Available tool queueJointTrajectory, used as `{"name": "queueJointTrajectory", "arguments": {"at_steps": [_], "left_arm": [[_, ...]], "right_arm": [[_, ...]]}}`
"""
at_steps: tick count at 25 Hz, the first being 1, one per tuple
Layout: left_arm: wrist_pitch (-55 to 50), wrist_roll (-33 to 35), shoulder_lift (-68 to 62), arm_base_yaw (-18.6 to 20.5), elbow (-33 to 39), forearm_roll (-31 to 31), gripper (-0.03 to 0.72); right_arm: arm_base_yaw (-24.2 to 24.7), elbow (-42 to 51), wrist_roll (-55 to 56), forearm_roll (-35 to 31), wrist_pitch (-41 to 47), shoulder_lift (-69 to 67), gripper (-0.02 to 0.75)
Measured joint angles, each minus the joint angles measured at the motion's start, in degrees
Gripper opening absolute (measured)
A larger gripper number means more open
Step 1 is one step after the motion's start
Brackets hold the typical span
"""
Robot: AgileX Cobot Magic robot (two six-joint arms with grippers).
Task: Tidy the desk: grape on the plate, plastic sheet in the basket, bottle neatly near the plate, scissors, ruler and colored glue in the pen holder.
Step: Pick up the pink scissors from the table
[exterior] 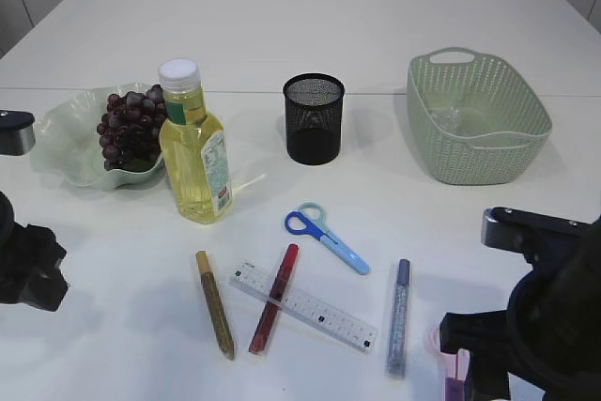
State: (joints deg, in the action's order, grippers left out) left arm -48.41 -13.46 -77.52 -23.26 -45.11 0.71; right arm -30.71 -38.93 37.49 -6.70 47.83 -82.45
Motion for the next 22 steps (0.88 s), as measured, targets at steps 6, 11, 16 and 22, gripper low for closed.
{"name": "queueJointTrajectory", "arguments": {"at_steps": [6,11,16,22], "left_arm": [[0.88,0.00,0.00,0.00,0.00,0.00,0.498],[0.88,0.00,0.00,0.00,0.00,0.33,0.498],[0.88,0.00,0.00,0.00,0.00,0.36,0.498],[0.88,0.00,0.00,0.00,0.00,0.36,0.498]], "right_arm": [[-0.10,0.48,8.40,-0.36,-3.56,2.19,0.526],[-0.14,0.48,19.00,6.38,-4.26,2.19,0.524],[-0.14,-3.80,20.14,7.86,-1.55,-1.70,0.524],[-0.14,-8.90,16.36,8.96,0.76,-7.87,0.523]]}}
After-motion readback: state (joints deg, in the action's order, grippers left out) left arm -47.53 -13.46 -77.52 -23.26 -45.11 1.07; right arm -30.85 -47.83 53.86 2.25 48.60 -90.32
